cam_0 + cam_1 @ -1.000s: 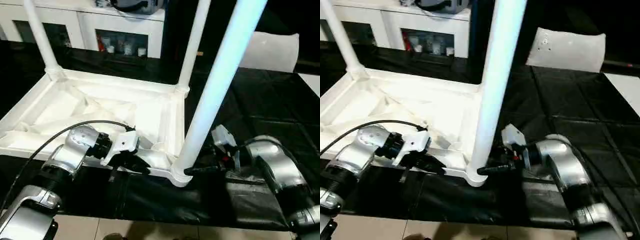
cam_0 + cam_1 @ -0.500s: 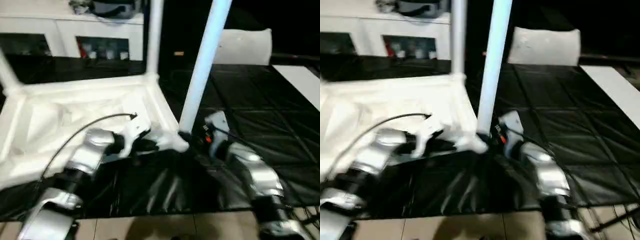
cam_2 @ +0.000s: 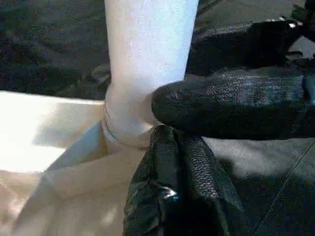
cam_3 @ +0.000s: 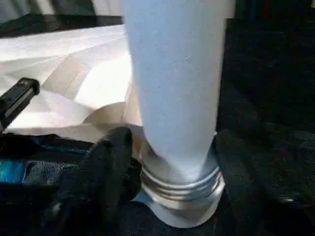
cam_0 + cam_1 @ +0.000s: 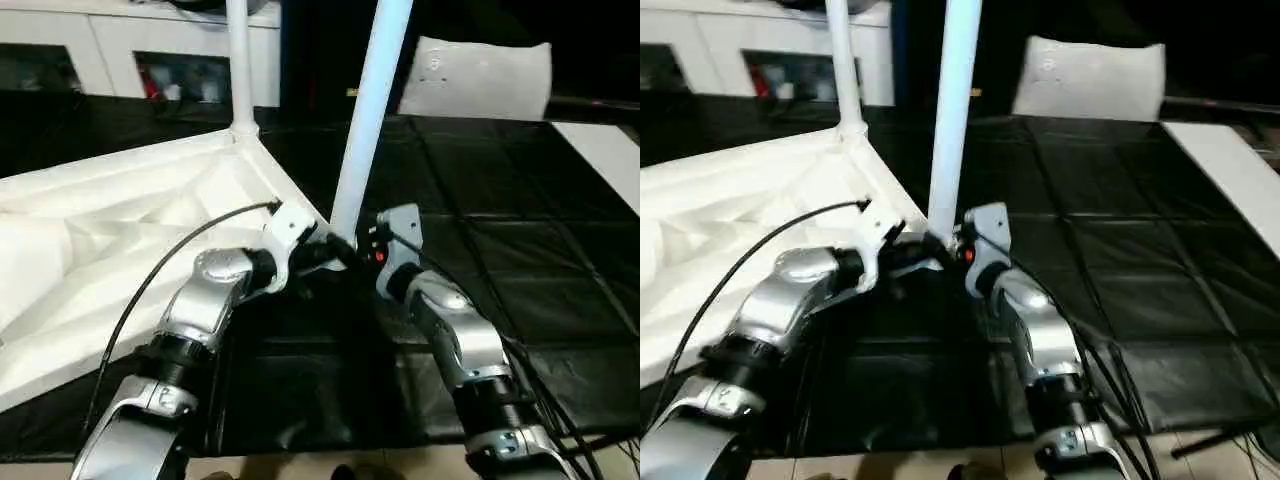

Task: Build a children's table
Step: Rotate leg to tighten

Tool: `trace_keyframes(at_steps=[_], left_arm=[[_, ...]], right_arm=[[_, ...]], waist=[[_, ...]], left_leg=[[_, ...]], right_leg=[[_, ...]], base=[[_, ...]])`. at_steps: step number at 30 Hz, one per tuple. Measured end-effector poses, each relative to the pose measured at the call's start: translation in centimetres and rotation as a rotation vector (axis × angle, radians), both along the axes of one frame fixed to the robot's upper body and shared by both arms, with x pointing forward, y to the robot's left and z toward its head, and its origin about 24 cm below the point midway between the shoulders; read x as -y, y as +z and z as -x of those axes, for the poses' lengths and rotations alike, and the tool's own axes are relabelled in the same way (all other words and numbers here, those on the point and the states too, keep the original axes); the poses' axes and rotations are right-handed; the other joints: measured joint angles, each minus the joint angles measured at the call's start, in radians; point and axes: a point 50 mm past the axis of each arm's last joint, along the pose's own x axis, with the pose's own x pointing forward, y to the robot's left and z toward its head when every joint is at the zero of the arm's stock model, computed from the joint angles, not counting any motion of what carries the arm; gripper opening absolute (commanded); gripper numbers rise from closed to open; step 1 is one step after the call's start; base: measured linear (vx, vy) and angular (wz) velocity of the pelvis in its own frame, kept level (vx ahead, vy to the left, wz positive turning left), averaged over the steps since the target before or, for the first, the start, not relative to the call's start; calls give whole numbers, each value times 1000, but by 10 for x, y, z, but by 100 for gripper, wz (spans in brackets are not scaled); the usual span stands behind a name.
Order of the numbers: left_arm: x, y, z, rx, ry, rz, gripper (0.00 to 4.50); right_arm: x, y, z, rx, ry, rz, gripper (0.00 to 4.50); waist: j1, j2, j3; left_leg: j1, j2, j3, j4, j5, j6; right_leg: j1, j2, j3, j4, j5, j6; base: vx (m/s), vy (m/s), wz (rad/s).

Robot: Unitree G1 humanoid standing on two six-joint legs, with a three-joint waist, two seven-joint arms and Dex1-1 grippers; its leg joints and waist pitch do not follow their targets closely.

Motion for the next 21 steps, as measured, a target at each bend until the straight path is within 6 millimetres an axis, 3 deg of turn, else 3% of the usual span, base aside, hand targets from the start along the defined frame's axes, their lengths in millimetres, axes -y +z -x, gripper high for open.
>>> trace_keyframes(at_steps=[1, 7, 15, 16, 21], left_arm=[[-2, -1, 2, -1, -17, -9, 0], [-13, -3, 8, 3, -101, -46, 0], [-38, 3, 15, 34, -201, -137, 0], [-42, 4, 14, 38, -196, -143, 33], [-51, 8, 4, 53, -68, -148, 77]], right_arm=[[4, -2, 2, 3, 17, 14, 343], [21, -12, 13, -9, 113, 51, 376], [58, -1, 19, 42, 220, 126, 446], [62, 0, 20, 43, 224, 126, 449], [74, 2, 24, 43, 245, 126, 450]], waist=[[2, 0, 0], [6, -1, 2], [15, -5, 4], [16, -6, 4], [29, -8, 5]], left_leg=[[0, 1, 0, 0, 0, 0], [4, 2, 0, 5, 2, -8], [7, 2, -2, 5, 5, -19], [7, 2, -2, 5, 6, -19], [6, 3, -2, 5, 6, -19]], right_leg=[[0, 0, -1, 0, 0, 0], [4, 0, -1, 4, 0, 0], [7, -1, -1, 7, 1, 6], [7, 0, -1, 7, 1, 6], [7, 0, -2, 8, 2, 3]], base=[[0, 0, 0], [0, 0, 0], [0, 0, 0], [0, 0, 0], [0, 0, 0]])
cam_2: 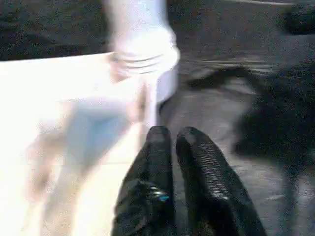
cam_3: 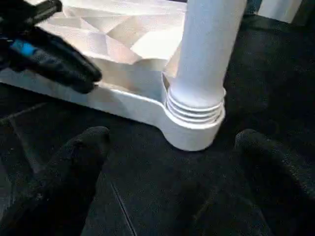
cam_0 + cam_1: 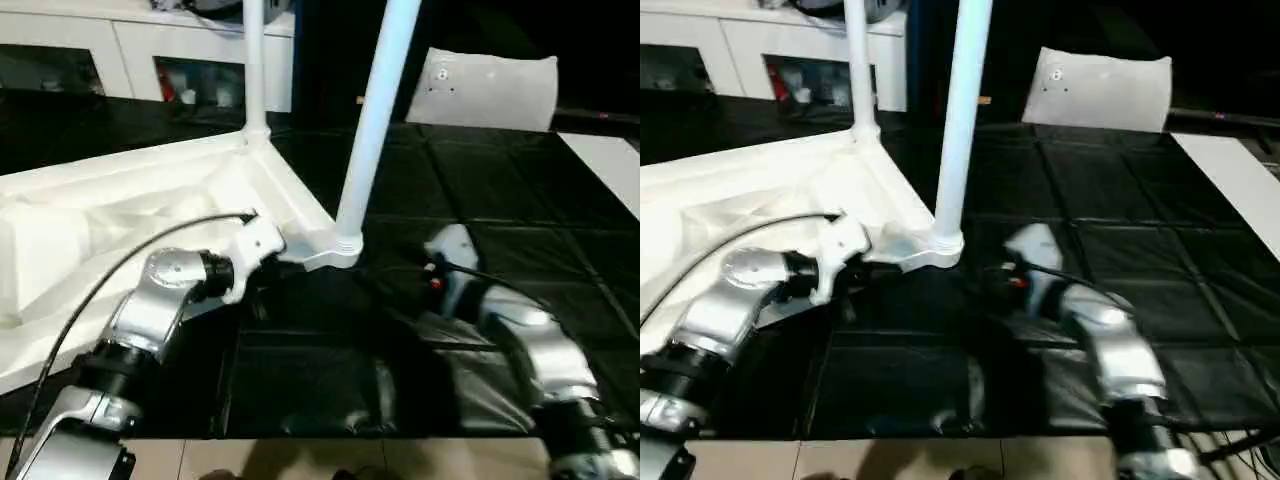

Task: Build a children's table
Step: Rotate leg to tighten

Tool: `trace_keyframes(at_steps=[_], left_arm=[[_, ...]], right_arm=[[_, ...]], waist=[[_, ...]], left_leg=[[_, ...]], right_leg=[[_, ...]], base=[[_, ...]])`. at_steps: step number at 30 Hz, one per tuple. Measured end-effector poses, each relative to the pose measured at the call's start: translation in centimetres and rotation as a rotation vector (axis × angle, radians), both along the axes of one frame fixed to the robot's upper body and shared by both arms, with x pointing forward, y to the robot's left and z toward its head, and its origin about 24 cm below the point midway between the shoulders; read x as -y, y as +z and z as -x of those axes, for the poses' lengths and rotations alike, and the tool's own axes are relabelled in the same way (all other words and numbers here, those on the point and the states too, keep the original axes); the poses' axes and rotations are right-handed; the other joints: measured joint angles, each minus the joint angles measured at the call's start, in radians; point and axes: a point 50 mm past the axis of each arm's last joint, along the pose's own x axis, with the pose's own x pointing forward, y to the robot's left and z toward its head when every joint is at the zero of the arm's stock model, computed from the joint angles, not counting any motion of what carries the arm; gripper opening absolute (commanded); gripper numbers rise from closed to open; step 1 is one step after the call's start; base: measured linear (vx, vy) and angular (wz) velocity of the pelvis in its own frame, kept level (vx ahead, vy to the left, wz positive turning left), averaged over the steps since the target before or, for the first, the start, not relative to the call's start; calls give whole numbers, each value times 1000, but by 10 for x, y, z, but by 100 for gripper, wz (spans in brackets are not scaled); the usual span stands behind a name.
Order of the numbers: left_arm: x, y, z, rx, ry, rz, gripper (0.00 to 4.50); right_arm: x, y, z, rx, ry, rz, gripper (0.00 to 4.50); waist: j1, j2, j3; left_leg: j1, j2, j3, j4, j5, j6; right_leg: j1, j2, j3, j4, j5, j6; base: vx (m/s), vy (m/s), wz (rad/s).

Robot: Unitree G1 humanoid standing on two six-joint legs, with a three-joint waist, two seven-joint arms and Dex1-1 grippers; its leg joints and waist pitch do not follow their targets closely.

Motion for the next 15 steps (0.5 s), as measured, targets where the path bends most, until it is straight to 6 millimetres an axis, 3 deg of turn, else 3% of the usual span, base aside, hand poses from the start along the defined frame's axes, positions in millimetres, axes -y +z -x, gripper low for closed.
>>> trace_keyframes(at_steps=[15], left_arm=[[22, -1, -19, -37, 106, 47, 200]], right_arm=[[0, -2, 7, -12, 7, -32, 450]], waist=[[7, -1, 1]], left_leg=[[-3, 1, -2, 1, 1, 1]], right_leg=[[-1, 0, -3, 0, 1, -1]], base=[[0, 0, 0]])
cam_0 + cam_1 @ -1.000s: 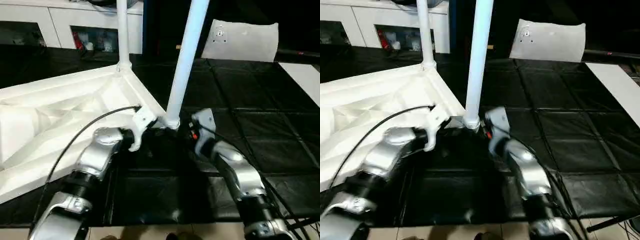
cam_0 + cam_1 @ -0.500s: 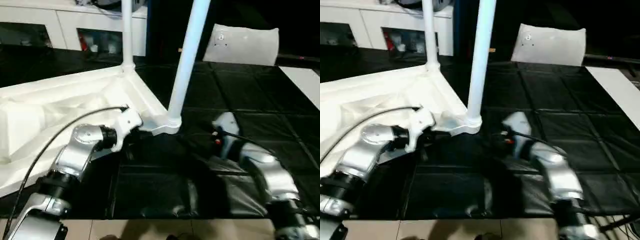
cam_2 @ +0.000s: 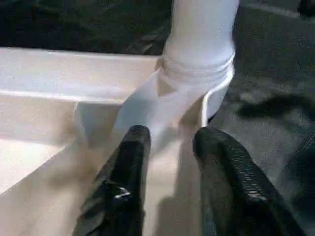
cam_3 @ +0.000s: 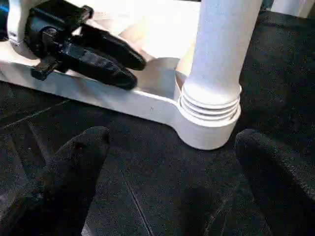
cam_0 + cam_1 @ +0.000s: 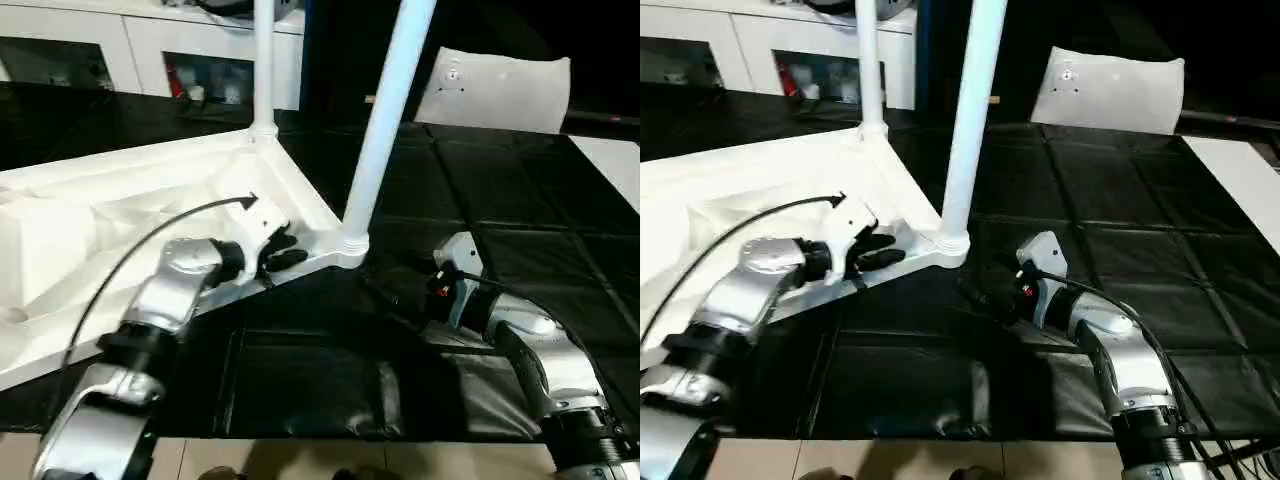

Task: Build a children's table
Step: Rotate leg to tighten

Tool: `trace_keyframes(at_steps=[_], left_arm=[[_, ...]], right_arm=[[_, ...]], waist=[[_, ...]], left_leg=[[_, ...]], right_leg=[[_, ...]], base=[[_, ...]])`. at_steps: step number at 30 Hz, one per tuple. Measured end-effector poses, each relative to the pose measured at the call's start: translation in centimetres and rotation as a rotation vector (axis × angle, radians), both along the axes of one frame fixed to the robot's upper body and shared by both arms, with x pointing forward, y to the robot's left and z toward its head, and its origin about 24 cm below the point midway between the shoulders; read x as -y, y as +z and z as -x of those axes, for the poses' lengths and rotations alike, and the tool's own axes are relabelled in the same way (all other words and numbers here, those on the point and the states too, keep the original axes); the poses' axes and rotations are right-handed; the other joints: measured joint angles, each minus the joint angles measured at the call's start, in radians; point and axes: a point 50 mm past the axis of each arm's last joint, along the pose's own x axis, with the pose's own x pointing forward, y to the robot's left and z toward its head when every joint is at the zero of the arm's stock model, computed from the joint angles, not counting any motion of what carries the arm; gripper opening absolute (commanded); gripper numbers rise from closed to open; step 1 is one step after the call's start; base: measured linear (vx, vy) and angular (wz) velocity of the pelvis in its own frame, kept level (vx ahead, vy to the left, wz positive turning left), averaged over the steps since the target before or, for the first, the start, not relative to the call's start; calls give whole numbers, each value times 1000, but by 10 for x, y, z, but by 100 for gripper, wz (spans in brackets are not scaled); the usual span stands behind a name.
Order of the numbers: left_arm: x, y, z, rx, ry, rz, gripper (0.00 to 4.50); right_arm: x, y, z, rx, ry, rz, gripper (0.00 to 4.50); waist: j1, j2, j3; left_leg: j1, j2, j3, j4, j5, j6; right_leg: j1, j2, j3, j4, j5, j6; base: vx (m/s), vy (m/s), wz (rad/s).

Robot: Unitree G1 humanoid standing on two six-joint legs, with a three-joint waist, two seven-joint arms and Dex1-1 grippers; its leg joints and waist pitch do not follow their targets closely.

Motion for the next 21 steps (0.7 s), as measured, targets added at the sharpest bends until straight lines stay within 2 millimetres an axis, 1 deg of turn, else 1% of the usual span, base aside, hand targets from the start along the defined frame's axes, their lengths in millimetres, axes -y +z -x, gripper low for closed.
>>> trace_keyframes(at_steps=[1, 3, 7, 9, 11, 13, 16, 19, 21], left_arm=[[1, 1, 0, -3, -1, 6, 222], [2, 2, -1, -5, -4, 6, 229], [2, -5, 1, -55, -33, -6, 229], [2, -10, 2, -67, -47, -48, 229], [4, -10, 0, -65, -56, -75, 229], [3, -10, 0, -71, -57, -78, 201], [3, -10, 0, -87, -61, -85, 190], [3, -8, -1, -96, -77, -131, 155], [4, -8, -2, -99, -85, -157, 146]], right_arm=[[0, 1, 0, 7, 2, 0, 450], [1, 1, 0, 6, 2, 1, 450], [0, 1, 1, 5, 4, -2, 450], [-1, 1, 1, 5, 8, 2, 450], [-1, 1, 1, 6, 9, 4, 450], [-1, 1, 1, 6, 7, 6, 450], [-1, 1, 1, 7, 0, 13, 450], [0, 0, 1, -2, -1, 21, 450], [0, -1, 1, -7, 5, 29, 450]], waist=[[-1, 0, 0], [-1, 0, 0], [-1, 0, 0], [0, 0, 0], [0, 0, 0], [1, 0, 0], [0, 0, 0], [1, 0, 0], [0, 0, 0]], left_leg=[[0, 0, 0, 0, 0, 0], [0, 0, -1, 0, 0, 0], [0, 0, -1, 0, 0, 0], [0, 0, -2, 0, 0, 0], [0, 0, -2, 0, 0, 0], [0, 0, -3, 0, 1, -1], [0, 0, -3, 0, 1, -2], [0, 0, -4, 0, 1, -2], [0, 0, -4, 0, 1, -2]], right_leg=[[0, 0, 0, 0, 0, 0], [0, 0, -1, 0, 0, 0], [0, 0, -2, 0, 0, 0], [0, 0, -2, 0, 0, 0], [1, 0, -2, 0, 0, 0], [2, 0, -2, 0, 0, 0], [2, 0, -3, 0, 0, 0], [2, 0, -3, 0, 0, 0], [2, 0, -3, 0, 0, 0]], base=[[0, 0, 0], [0, 0, 0], [0, 0, 0], [0, 0, 0], [0, 0, 0], [0, 0, 0], [0, 0, 0], [0, 0, 0], [0, 0, 0]])
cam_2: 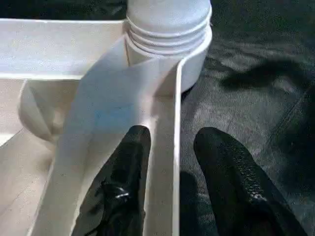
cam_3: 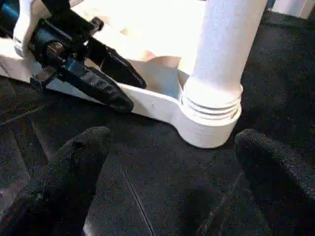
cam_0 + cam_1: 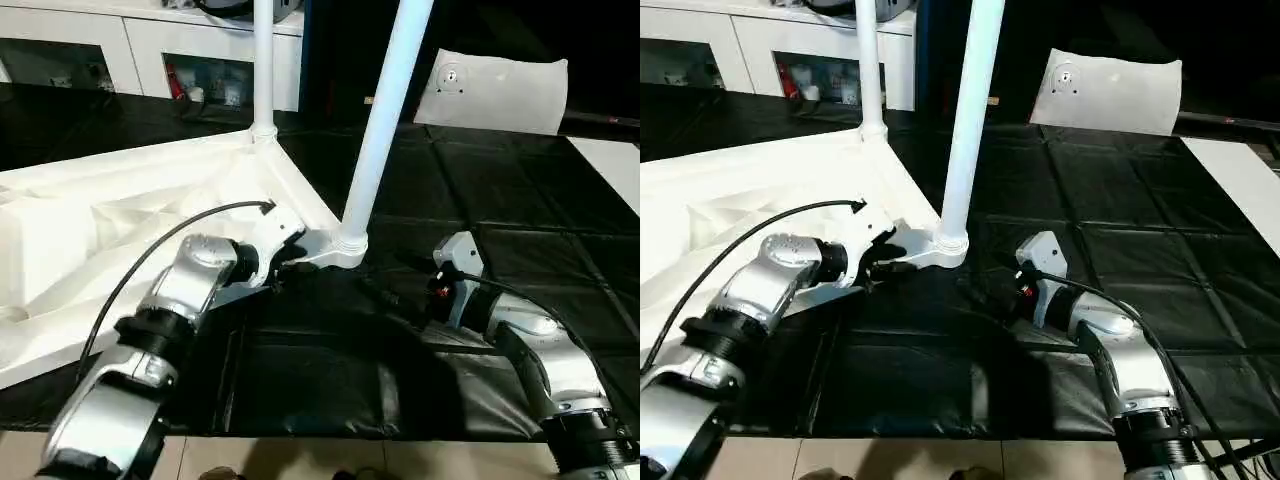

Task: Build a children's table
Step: Rotate leg to tighten

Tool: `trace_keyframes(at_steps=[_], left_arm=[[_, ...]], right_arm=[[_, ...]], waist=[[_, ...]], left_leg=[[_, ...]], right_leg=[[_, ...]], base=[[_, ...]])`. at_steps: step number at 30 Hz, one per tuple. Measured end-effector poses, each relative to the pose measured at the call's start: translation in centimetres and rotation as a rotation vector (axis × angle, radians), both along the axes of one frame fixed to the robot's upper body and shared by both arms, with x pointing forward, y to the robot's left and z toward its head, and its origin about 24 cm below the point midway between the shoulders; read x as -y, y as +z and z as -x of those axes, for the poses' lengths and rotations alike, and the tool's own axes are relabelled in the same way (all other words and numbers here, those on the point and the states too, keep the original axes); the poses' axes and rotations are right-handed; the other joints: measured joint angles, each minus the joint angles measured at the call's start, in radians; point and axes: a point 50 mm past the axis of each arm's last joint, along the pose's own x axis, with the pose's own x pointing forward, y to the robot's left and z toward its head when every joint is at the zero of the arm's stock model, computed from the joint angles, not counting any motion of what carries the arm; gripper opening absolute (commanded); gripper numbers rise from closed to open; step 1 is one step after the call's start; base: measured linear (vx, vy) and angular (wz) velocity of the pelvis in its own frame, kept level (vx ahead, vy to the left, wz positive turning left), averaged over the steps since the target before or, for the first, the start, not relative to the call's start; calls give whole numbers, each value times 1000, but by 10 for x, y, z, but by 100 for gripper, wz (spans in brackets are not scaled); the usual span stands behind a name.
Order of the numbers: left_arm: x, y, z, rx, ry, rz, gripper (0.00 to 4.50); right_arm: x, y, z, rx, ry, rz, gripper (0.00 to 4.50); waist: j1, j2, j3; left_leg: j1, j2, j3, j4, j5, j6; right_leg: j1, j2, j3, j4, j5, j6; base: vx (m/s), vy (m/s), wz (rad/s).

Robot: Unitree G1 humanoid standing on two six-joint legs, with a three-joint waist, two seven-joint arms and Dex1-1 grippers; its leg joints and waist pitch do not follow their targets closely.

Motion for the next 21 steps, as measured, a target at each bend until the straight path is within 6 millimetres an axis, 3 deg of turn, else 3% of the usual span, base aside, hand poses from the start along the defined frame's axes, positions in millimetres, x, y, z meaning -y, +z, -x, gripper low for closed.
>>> trace_keyframes(at_steps=[12, 13, 21], left_arm=[[-1, 0, -3, -37, 5, -55, 45], [0, 0, -2, -39, 0, -54, 17], [-1, 3, -1, -15, -76, -69, 2]], right_arm=[[-1, -1, 1, -1, 12, 32, 450], [-1, -2, 1, -2, 14, 35, 450], [2, 1, 0, 16, 26, 52, 450]], waist=[[-1, 0, 0], [-1, 0, 0], [0, 0, 0]], left_leg=[[4, 0, -1, 0, 1, -1], [4, 0, -1, 0, 1, -1], [2, 0, -1, -1, 0, -1]], right_leg=[[4, 0, -1, 0, -2, 4], [4, 0, -1, 0, -2, 3], [4, 0, -2, -1, 0, 1]], base=[[0, 0, 0], [0, 0, 0], [0, 0, 0]])
